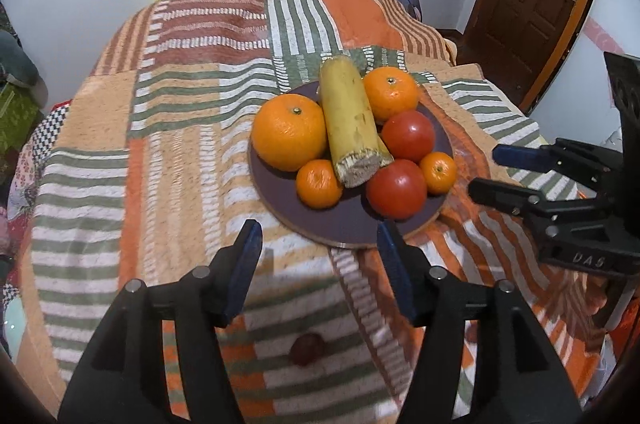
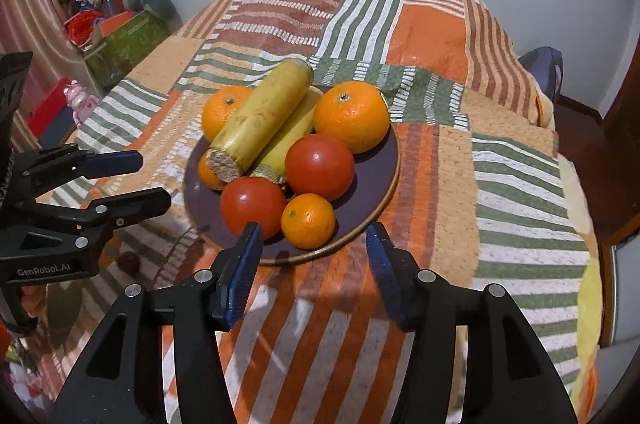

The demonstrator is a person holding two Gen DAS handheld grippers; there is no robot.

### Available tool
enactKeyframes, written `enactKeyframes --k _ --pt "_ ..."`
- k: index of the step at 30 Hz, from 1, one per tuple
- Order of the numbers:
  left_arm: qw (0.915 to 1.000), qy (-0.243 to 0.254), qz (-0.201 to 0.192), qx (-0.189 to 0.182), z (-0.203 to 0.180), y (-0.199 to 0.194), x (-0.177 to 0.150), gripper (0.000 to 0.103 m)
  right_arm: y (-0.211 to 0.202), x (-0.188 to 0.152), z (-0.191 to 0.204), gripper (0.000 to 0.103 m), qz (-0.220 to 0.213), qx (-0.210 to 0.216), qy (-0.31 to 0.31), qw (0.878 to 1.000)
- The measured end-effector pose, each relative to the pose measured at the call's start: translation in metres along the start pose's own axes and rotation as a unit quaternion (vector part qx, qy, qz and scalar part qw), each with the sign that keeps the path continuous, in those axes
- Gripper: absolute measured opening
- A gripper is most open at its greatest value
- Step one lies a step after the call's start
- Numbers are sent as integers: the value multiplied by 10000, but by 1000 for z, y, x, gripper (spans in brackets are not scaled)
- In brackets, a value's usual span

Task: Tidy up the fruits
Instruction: 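Place both small mandarins on the plate and open both tools, then grasp a dark red date with the right tool while the left tool grasps another date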

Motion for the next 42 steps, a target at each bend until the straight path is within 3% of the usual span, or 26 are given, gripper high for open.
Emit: enactKeyframes --k 5,9,13,21,26,31,36,42 --pt "9999 -101 -66 -41 0 -29 -9 63 -29 -2 11 51 -117 68 -106 9999" --pt "9996 -134 -201 124 2 -52 -15 73 -47 -9 22 51 -153 110 -204 9996" --pt "9993 -170 -255 202 6 -71 -24 76 -56 -22 34 51 -127 206 -210 9995" --pt "9991 -217 -22 365 17 -81 -57 77 -47 -57 49 51 167 319 -244 9991" --pt "9985 -351 284 322 22 -67 -81 77 -39 -73 56 40 407 421 -359 9976" --pt "9978 -405 440 292 24 -54 -93 65 -30 -84 63 26 539 467 -500 9962" --pt "9976 -400 502 252 25 -41 -94 54 -24 -89 67 20 567 531 -573 9953" --pt "9977 -379 528 184 24 -23 -89 44 -27 -76 62 19 348 477 -516 9969"
Point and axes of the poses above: each gripper's, at about its wrist camera, not at the fingertips, and y roughly the way its jaws point, z to its left, x to its top, the point moved 8 cm from there along y, roughly the way its jaws point, and after that the axes turned 11 degrees about -z, right-handed, at the moved point
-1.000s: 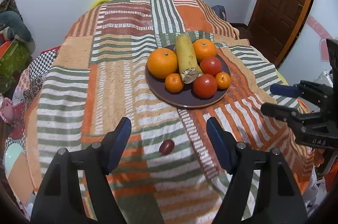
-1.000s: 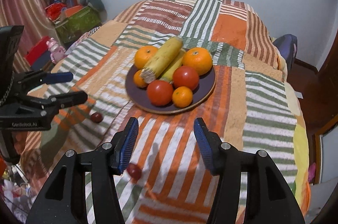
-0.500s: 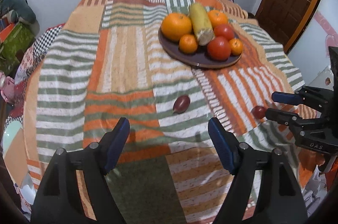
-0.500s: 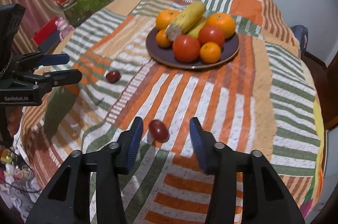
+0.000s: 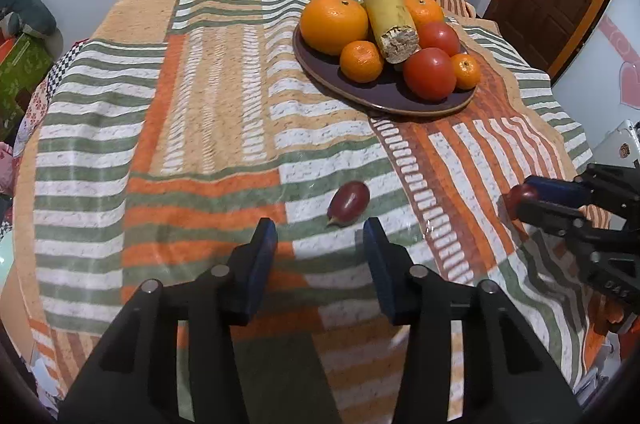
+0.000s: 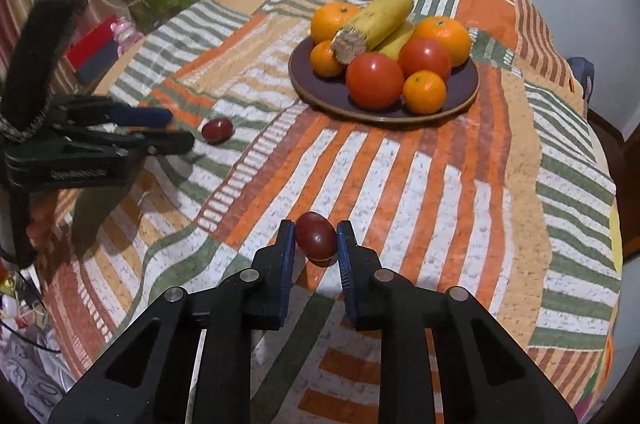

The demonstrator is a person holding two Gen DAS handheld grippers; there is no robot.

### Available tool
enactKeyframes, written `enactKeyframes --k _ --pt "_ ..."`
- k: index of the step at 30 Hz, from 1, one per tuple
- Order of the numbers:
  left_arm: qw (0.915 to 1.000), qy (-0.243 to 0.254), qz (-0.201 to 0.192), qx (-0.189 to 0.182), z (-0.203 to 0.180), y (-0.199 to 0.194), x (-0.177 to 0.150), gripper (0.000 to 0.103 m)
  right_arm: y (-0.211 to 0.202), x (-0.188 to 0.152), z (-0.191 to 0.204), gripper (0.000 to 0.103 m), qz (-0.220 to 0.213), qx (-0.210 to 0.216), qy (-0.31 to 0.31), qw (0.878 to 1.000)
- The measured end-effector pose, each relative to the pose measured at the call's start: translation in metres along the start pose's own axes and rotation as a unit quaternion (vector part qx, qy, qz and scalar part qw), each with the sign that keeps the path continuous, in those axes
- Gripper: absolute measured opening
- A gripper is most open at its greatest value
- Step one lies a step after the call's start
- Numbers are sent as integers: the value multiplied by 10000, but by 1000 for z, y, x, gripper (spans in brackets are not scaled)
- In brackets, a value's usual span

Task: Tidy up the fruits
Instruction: 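Grasp a dark red date with the right tool while the left tool grasps another date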

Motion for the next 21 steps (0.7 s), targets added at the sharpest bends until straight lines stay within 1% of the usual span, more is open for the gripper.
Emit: enactKeyframes --k 1,8,10,11,13,14,21 --pt "10000 14 -6 -13 -1 3 2 43 -1 3 -2 19 -39 -21 19 10000" --pt "9999 76 -24 -61 -9 19 12 40 -1 12 -15 20 -139 -95 199 9997" --pt "9999 56 32 -81 -9 23 11 33 -1 14 -21 20 -162 -118 292 9994" --pt "9999 34 53 -126 -9 24 11 32 0 14 -23 20 -168 -127 326 9992" --pt "9998 -15 50 -210 -10 25 10 25 1 14 -27 20 -179 -123 402 9990" --pt "9997 -28 43 -244 -11 24 11 23 1 15 -28 20 -182 -132 427 9988" --pt "9996 7 -92 -266 -16 15 20 22 0 23 -38 20 -256 -176 482 9984"
Point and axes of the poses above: each gripper's, at about its wrist camera, not at the fingertips, and y roughly the way its jaws point, z to its left, x to its top, the point moved 8 cm from there along y, roughly the way its jaws point, and after that the axes turned 11 degrees about -z, right-handed, at the moved point
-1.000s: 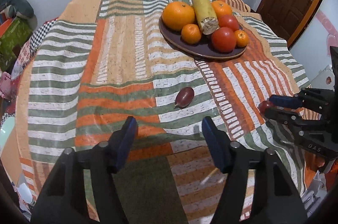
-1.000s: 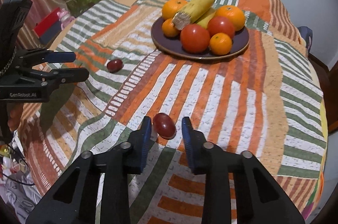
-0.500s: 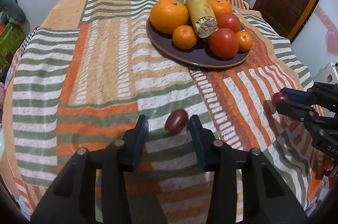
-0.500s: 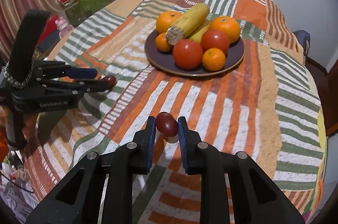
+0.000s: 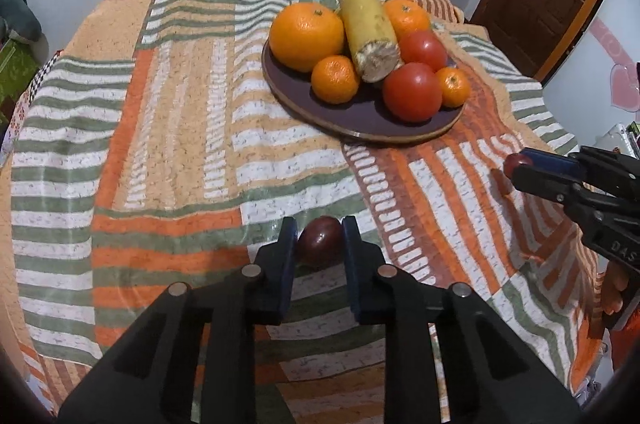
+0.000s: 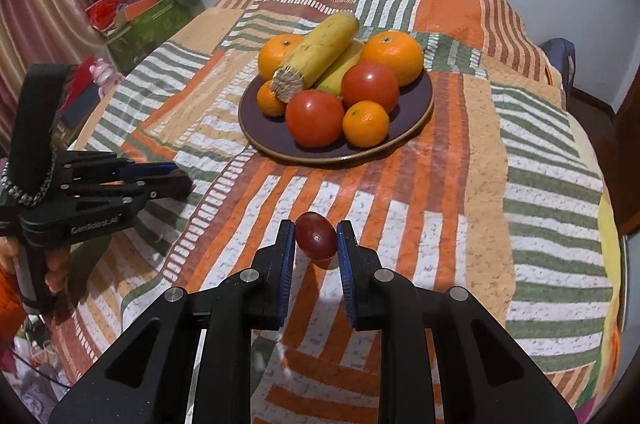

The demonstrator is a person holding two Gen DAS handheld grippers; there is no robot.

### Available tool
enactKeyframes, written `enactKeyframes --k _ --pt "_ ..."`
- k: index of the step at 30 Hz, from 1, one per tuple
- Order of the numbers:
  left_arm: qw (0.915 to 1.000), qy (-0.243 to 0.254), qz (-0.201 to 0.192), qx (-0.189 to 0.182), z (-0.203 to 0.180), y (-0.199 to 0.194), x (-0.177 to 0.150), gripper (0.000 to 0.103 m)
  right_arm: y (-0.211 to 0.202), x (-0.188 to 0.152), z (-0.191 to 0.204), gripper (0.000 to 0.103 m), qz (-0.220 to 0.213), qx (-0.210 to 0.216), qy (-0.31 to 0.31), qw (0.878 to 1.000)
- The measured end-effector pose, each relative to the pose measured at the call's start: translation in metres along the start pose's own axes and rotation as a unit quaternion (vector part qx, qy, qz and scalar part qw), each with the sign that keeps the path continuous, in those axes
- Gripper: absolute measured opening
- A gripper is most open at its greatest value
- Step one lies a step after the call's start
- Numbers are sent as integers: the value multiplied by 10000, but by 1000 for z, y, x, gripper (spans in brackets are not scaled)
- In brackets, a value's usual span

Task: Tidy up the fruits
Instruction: 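Grasp a dark red date with the right tool while the left tool grasps another date, then drop both dates onto the plate beside the tomatoes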

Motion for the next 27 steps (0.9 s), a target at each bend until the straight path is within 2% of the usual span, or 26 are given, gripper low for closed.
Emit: enactKeyframes --k 6,14,19,27 --pt "9996 65 -262 -81 -8 -8 27 22 -2 22 -11 20 -223 -71 37 9997" --pt "9984 257 -473 -182 -25 4 63 22 4 47 -26 20 -439 -185 73 9988" --pt "9984 289 -475 -115 -26 22 73 22 15 60 -39 20 -455 -304 -32 9985" --pt "9995 227 -204 -103 -25 52 70 22 47 63 -58 20 -259 -386 89 9989"
Point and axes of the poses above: each gripper's, at about its wrist camera, not at the fingertips, and y roughly the way its jaws point, z to its left, x to its top, the point moved 8 cm from there along y, roughly the way its jaws point, and after that the axes turned 11 degrees about -z, right-handed, at the moved point
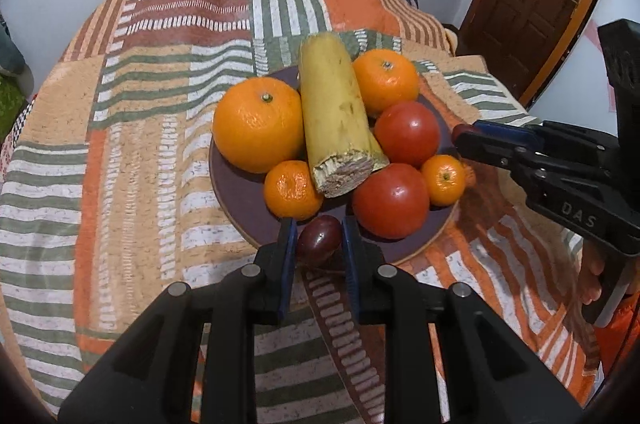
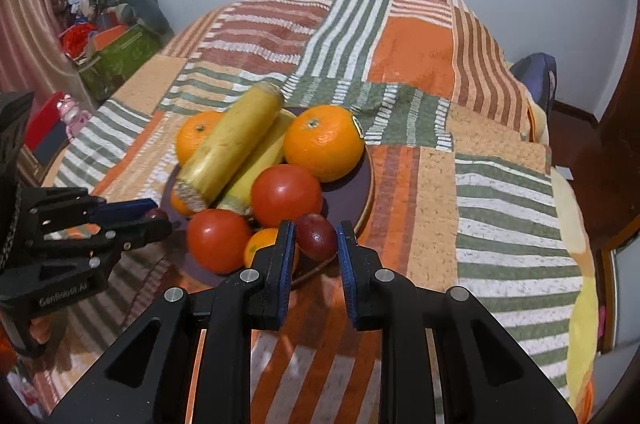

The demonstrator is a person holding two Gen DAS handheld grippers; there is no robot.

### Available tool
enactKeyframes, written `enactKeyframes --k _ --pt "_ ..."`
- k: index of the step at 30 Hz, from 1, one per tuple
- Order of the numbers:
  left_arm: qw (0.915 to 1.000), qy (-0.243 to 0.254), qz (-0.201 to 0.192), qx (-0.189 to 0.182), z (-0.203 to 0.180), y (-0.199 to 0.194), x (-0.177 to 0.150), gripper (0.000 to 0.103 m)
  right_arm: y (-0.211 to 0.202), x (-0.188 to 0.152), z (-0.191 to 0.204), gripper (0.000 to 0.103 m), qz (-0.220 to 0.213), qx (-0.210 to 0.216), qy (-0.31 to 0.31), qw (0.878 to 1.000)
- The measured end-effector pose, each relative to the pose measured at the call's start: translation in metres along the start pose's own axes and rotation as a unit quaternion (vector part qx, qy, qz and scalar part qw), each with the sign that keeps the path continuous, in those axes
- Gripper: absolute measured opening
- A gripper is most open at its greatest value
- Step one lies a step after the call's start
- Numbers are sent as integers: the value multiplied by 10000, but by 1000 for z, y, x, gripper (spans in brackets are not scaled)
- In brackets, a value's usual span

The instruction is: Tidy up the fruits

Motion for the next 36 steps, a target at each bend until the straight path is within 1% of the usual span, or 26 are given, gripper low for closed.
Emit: enactKeyframes --k 3,5,6,8,10,13,14,17,19,23,25,28,29,30,31,32,33,35,36 --pt "10000 -46 -40 42 1 2 -1 22 8 -4 -1 20 119 -35 -21 9999" --pt "10000 -56 1 30 0 5 -2 23 10 -5 -2 20 167 -53 -80 9998" --pt "10000 -64 19 29 0 5 -3 25 11 -6 -2 20 190 -66 -102 9997" --pt "10000 -61 7 39 0 5 -3 32 10 -6 -2 21 225 -57 -93 9997" --pt "9999 -47 -57 77 0 2 -2 42 9 -5 -4 27 235 -81 -77 9997" --pt "9999 -42 -126 76 -2 -7 2 42 5 -2 -7 34 166 -80 39 9998" --pt "9998 -39 -176 84 -2 -12 4 42 3 0 -8 35 130 -69 93 9998" --pt "9990 -3 -422 156 -4 -33 14 42 -11 10 -8 35 -64 -90 157 9998" --pt "9973 -23 -695 220 -5 -54 24 42 -27 17 -3 35 -239 -57 142 9996" --pt "9923 -128 -1197 277 -11 -101 42 42 -66 26 10 35 -665 -166 -14 9976" --pt "9880 -134 -1501 333 -17 -131 50 42 -92 31 18 35 -927 -137 9 9956" --pt "9783 9 -1996 550 -27 -174 58 42 -132 40 30 36 -1360 -184 4 9905" --pt "9731 71 -2204 667 -31 -193 59 42 -144 44 33 38 -1487 -204 -14 9887" --pt "9697 102 -2335 706 -33 -206 59 42 -156 46 36 43 -1618 -214 -20 9866" --pt "9652 120 -2512 721 -37 -223 59 42 -170 50 40 45 -1787 -226 -30 9836" --pt "9619 123 -2632 733 -40 -235 59 43 -183 52 45 46 -1918 -219 -54 9812" --pt "9565 128 -2817 746 -45 -253 59 44 -191 54 48 46 -1994 -201 -60 9797" --pt "9493 109 -3060 720 -50 -277 57 52 -213 59 56 46 -2224 -142 -47 9748" --pt "9443 92 -3206 735 -52 -291 56 57 -226 62 60 46 -2383 -121 -44 9711"
Point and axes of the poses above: each gripper's, at about its wrist camera, not at the fingertips, and y roughly the way its jaws point, z to its left, x to its top, the point moved 8 cm from there along y, roughly the way its jaws point, and after that the axes turned 11 degrees about -z, right-handed, at the moved point
